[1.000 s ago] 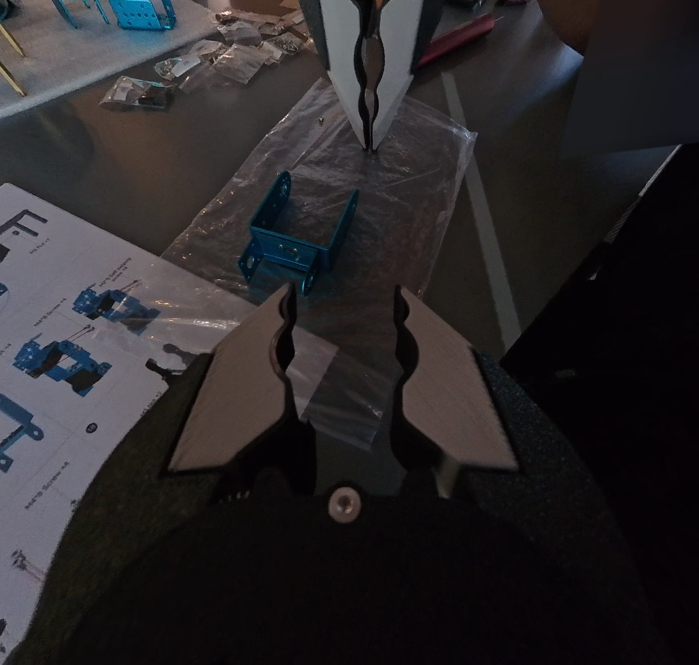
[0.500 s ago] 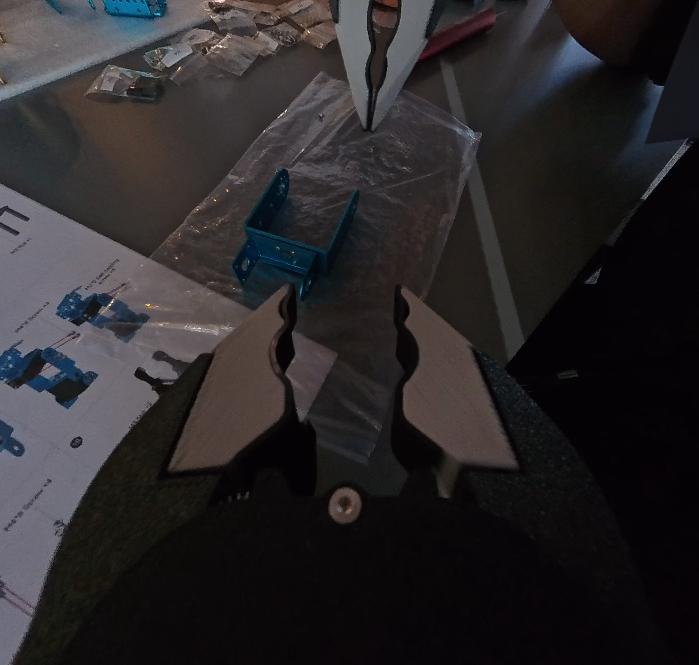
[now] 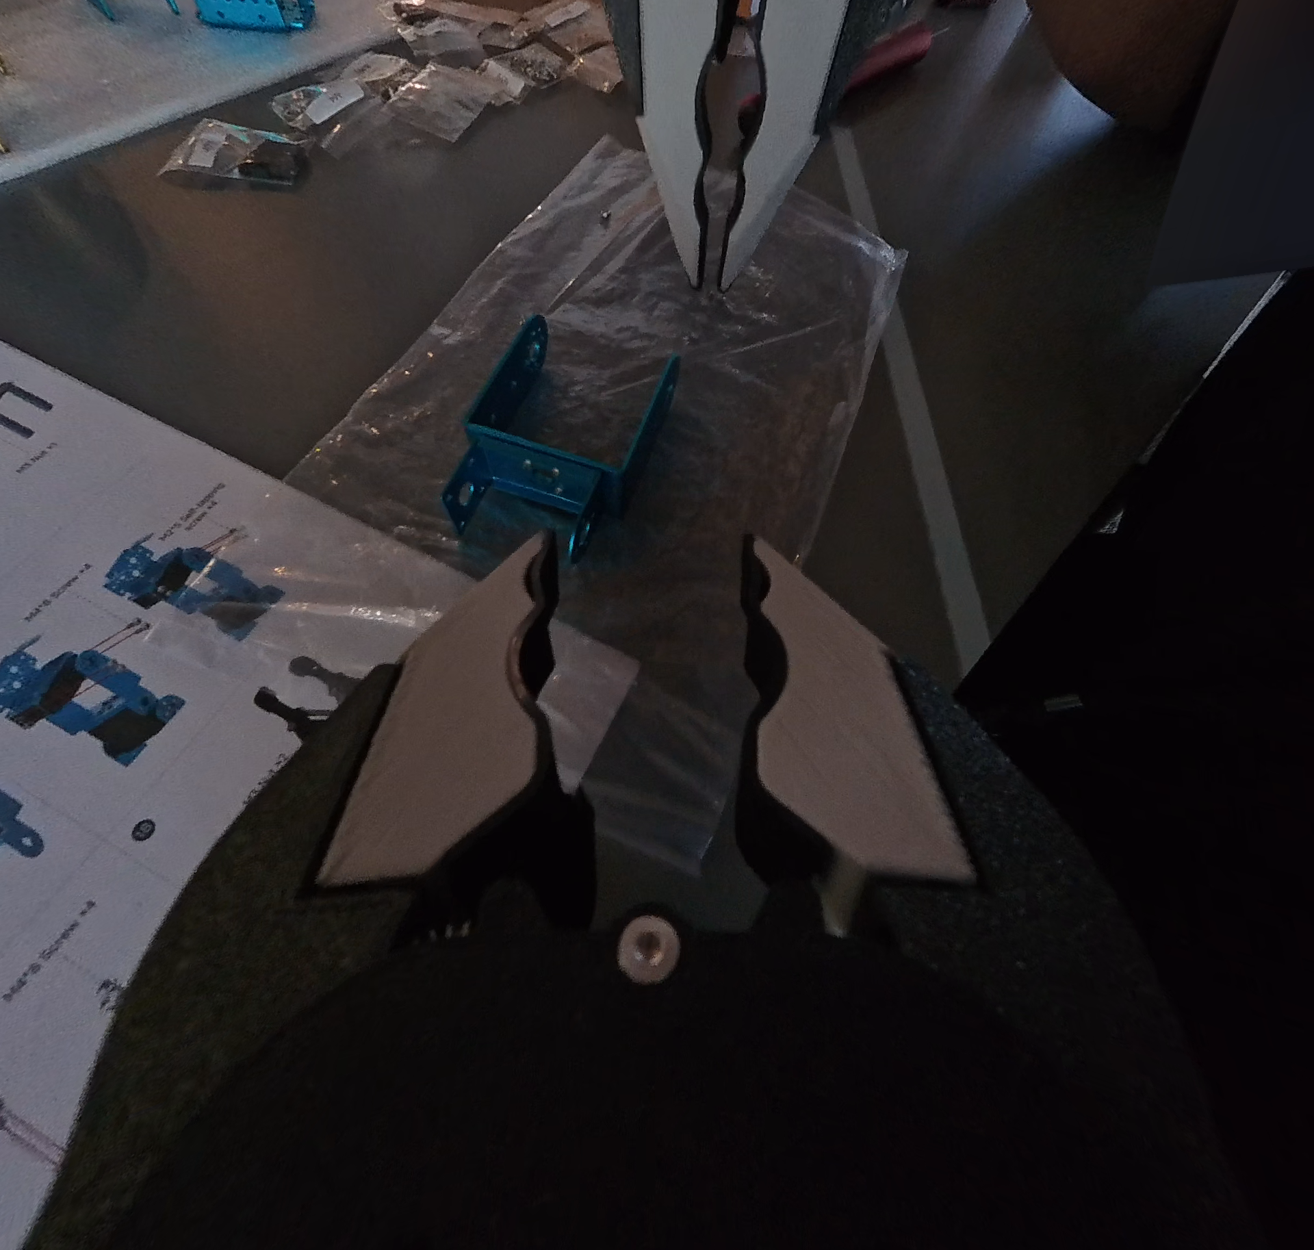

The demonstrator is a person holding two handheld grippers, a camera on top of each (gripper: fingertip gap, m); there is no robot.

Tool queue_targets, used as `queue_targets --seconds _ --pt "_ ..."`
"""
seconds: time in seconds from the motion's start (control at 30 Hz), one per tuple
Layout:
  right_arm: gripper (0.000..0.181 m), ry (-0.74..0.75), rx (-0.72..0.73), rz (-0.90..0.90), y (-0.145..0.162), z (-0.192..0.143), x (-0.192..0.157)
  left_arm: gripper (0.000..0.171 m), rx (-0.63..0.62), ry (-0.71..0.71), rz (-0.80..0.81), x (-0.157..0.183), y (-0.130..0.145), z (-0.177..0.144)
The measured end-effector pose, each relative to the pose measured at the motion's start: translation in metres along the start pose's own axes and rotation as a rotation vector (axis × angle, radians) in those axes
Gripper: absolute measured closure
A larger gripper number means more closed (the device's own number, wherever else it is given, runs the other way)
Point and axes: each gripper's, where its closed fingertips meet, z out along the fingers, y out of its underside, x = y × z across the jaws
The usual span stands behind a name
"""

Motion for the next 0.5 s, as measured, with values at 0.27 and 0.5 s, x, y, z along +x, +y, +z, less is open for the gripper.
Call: queue_targets --seconds 0.27,0.5 --pt "0.179 -0.021 0.006 0.027 -0.002 0.002 0.0005 0.121 -0.002 -0.003 0.002 0.0013 0.0018 -0.0011" --pt "0.179 0.033 0.098 -0.033 -0.0042 -0.0006 0.0025 0.121 0.007 -0.01 -0.006 0.0014 0.0008 -0.0039"
